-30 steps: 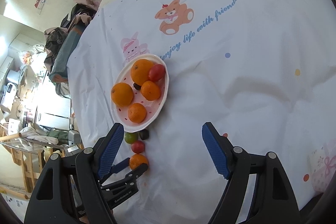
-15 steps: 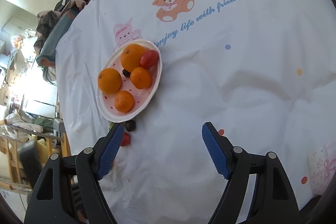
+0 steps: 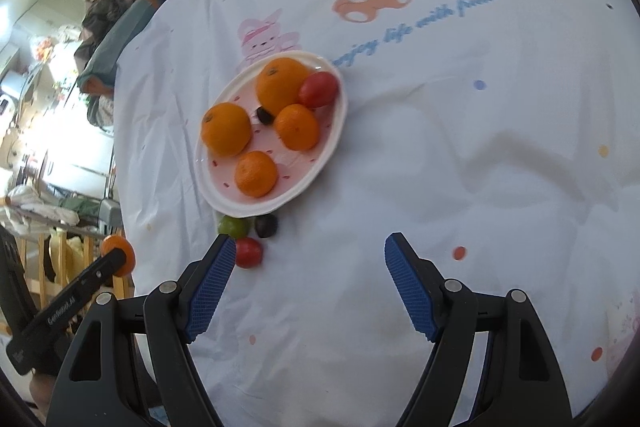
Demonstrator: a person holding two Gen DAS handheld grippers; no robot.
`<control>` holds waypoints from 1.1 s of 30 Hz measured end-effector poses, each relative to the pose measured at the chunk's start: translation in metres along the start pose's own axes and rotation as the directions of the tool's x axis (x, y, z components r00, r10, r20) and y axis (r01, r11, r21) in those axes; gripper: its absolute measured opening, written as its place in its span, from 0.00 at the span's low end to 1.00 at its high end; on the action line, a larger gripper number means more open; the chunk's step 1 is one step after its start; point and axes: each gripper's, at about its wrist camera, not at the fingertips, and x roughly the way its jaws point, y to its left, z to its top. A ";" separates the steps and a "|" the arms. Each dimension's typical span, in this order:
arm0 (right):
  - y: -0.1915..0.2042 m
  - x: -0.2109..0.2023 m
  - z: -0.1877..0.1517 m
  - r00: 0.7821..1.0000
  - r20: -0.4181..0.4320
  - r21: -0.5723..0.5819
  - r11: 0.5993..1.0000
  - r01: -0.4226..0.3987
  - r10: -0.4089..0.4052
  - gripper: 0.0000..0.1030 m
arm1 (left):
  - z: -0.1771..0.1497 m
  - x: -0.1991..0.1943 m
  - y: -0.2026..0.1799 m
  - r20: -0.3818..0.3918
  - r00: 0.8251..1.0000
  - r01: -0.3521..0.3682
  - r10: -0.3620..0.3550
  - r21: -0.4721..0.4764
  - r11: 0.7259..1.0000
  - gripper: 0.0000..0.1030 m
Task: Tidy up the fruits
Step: 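Grasp the last mandarin beside the plate with the left gripper, then grasp the second red tomato with the right gripper while the left gripper holds the mandarin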
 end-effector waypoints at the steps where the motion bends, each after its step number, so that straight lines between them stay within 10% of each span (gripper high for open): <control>1: 0.004 0.003 0.000 1.000 -0.008 -0.014 1.000 -0.006 0.005 0.77 | 0.001 0.002 0.002 -0.010 1.000 -0.002 0.002 -0.008 1.000 0.37; 16: 0.061 0.094 -0.022 0.976 -0.213 -0.256 0.966 -0.017 -0.039 0.61 | 0.008 0.008 -0.002 -0.066 0.996 0.061 -0.065 -0.059 0.996 0.37; 23: 0.078 0.114 -0.021 0.984 -0.163 -0.300 0.954 0.027 -0.079 0.57 | 0.009 0.015 0.001 -0.092 0.993 0.067 -0.074 -0.075 0.995 0.37; 25: 0.081 0.114 -0.020 0.982 -0.152 -0.334 0.941 0.052 -0.109 0.35 | 0.010 0.016 0.000 -0.091 0.993 0.063 -0.070 -0.076 0.995 0.37; 33: 0.073 0.090 -0.020 0.984 -0.167 -0.303 0.953 0.010 -0.063 0.34 | 0.010 0.022 -0.003 -0.091 0.995 0.043 -0.048 -0.057 0.997 0.37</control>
